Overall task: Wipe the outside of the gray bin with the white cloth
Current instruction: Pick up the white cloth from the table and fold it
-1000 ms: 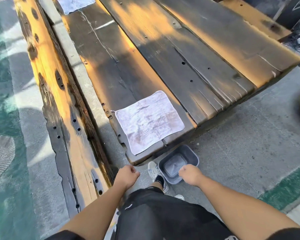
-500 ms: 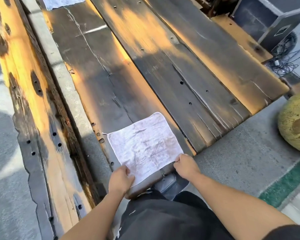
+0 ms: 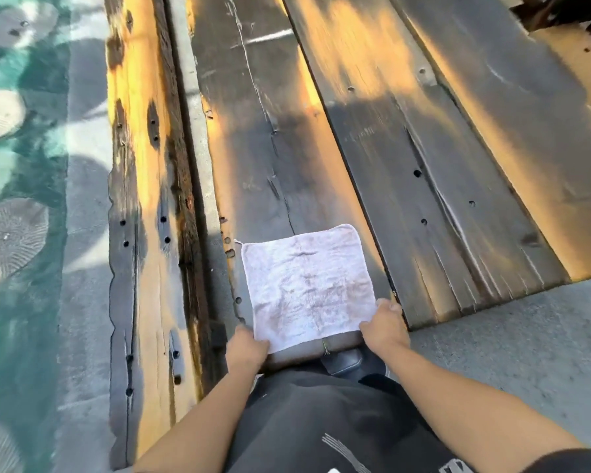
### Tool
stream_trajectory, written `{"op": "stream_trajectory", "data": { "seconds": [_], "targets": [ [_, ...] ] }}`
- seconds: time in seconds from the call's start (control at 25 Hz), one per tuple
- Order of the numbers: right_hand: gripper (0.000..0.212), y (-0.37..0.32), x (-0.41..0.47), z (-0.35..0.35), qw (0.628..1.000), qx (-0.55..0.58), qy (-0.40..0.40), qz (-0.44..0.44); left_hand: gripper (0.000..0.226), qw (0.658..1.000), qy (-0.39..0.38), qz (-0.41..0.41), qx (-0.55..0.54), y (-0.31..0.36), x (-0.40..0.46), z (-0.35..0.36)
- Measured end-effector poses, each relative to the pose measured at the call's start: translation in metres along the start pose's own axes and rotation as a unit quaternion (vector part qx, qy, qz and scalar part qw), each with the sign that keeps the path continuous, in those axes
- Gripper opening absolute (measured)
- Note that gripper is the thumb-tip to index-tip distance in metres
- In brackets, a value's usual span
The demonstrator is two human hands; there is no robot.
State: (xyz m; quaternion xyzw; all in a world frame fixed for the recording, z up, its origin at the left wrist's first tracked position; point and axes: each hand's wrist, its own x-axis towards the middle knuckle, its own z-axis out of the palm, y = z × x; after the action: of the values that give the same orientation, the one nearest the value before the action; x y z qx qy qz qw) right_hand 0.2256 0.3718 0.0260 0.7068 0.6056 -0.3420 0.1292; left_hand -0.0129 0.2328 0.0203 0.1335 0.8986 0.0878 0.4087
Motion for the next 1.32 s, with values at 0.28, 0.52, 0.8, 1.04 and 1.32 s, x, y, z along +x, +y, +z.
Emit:
{"op": "stream_trajectory", "data": {
  "seconds": [0.28, 0.52, 0.8, 1.04, 1.32],
  "targets": [
    [0.027, 0.012, 0.021, -0.016, 0.995, 0.008, -0.097, -0.012, 0.013, 0.982, 0.014, -0.124, -0.141, -0.006, -0.01, 0.015],
    [0.028, 0.013, 0.021, -0.025, 0.963, 0.199, -0.18, 0.03, 0.017, 0.946, 0.057, -0.11, -0.299, 0.002, -0.028, 0.015],
    [0.018, 0.003, 0.024, -0.035, 0.904, 0.408, -0.106, 0.067, 0.021, 0.91, -0.012, -0.028, -0.412, 0.001, -0.01, -0.007],
    [0.028, -0.022, 0.042, -0.038, 0.909, 0.409, -0.066, 0.051, 0.027, 0.954, -0.021, 0.062, -0.292, 0.013, 0.025, -0.034],
    [0.008, -0.065, 0.078, -0.061, 0.968, 0.248, 0.023, -0.02, 0.013, 0.967, 0.012, 0.091, -0.237, 0.055, 0.073, -0.065]
  ]
}}
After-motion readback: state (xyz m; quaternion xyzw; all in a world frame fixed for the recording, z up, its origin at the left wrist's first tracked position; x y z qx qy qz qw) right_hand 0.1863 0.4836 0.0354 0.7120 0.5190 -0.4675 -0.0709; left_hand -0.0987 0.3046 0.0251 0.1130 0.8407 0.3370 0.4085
